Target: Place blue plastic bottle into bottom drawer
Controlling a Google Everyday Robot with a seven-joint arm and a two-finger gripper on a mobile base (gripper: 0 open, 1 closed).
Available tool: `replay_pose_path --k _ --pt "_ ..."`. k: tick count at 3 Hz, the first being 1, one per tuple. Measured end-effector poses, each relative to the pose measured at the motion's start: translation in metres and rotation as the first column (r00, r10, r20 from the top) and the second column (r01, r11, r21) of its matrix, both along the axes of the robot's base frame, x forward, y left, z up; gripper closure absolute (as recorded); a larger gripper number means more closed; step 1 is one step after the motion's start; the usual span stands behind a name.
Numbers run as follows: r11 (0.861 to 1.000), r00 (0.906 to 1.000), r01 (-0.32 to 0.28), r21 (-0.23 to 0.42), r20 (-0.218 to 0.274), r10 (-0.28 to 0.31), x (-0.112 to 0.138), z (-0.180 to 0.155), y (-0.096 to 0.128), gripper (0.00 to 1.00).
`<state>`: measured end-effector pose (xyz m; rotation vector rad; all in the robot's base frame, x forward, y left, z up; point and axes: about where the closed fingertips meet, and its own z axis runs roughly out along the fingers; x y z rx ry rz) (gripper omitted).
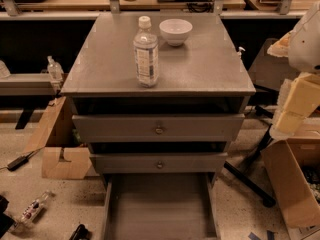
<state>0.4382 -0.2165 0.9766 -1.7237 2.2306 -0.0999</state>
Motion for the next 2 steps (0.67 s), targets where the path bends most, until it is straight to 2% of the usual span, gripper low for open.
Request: replay_pose_path --k 2 --pt "1.0 0.9998 -0.008 0.026 0.019 0.008 0.0085 0.0003 0.0041 0.0"
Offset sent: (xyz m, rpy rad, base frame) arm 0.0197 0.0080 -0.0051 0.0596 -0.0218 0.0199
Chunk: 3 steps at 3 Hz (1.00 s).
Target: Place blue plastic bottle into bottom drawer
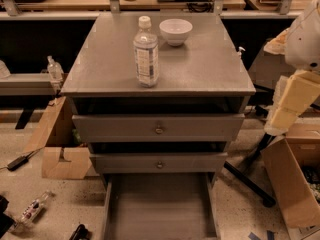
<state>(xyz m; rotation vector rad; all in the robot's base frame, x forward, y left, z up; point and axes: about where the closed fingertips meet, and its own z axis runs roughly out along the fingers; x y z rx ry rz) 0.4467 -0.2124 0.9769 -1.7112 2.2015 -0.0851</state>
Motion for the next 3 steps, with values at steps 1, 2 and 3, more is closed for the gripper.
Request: replay_pose_path --k 1,2,3 --pt "0.992 0.9985 -0.023 0.124 0.053 0.016 0.04 -0.003 0.015 0.0" --pt "0.943 0.989 -0.064 0.327 0.147 0.016 0.094 -0.006 0.042 0.0" --pt "0.848 0.975 -0.126 0.516 0.222 0.01 0.146 0.001 0.076 0.0"
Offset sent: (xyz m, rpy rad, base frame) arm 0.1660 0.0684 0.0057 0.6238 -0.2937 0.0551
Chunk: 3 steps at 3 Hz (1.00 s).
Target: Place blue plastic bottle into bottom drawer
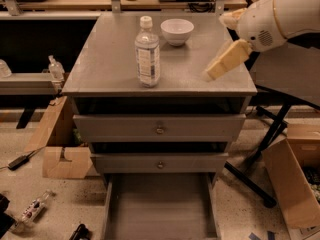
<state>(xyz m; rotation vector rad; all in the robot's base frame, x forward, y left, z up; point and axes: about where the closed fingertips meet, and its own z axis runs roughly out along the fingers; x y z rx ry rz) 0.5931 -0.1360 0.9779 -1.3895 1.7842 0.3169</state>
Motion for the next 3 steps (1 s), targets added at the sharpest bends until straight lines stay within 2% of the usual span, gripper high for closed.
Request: replay_pose_path --k 1,2,3 --pt "0.978 0.9974 -0.068 0.198 -0.01 0.071 0.031 -0.006 0.036 0.0" --pt "0.974 0.9967 -0.078 0.211 -0.004 0.081 0.034 -0.01 0.041 0.0" --pt "0.958 0.9934 -0.114 0.263 0.019 0.113 0.047 -0.025 0.058 0.0"
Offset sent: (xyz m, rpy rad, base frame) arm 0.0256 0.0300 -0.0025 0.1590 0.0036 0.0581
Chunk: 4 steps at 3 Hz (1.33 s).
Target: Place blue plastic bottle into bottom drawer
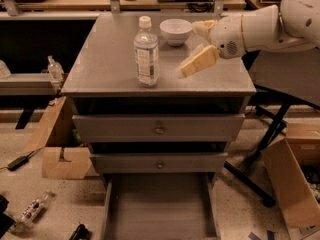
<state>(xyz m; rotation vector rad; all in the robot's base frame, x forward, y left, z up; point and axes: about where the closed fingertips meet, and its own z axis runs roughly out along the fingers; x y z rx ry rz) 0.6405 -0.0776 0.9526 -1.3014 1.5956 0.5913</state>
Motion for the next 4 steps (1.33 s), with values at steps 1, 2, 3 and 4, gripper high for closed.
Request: replay_pose_path --k 1,2,3,4 --pt "0.994 0.9985 -0.056 0.095 0.005 0.055 0.029 -0.019 0.034 0.0" --pt "0.979 0.9955 -0.089 0.186 -0.015 0.094 0.051 -0.038 0.066 0.0" --pt "0.96 0.9935 -0.095 0.262 -0.035 0.108 0.066 -0.047 0.09 0.15" --pt "0.942 0.9902 -0.1 0.32 -0.061 0.126 0.07 -0.045 0.112 0.38"
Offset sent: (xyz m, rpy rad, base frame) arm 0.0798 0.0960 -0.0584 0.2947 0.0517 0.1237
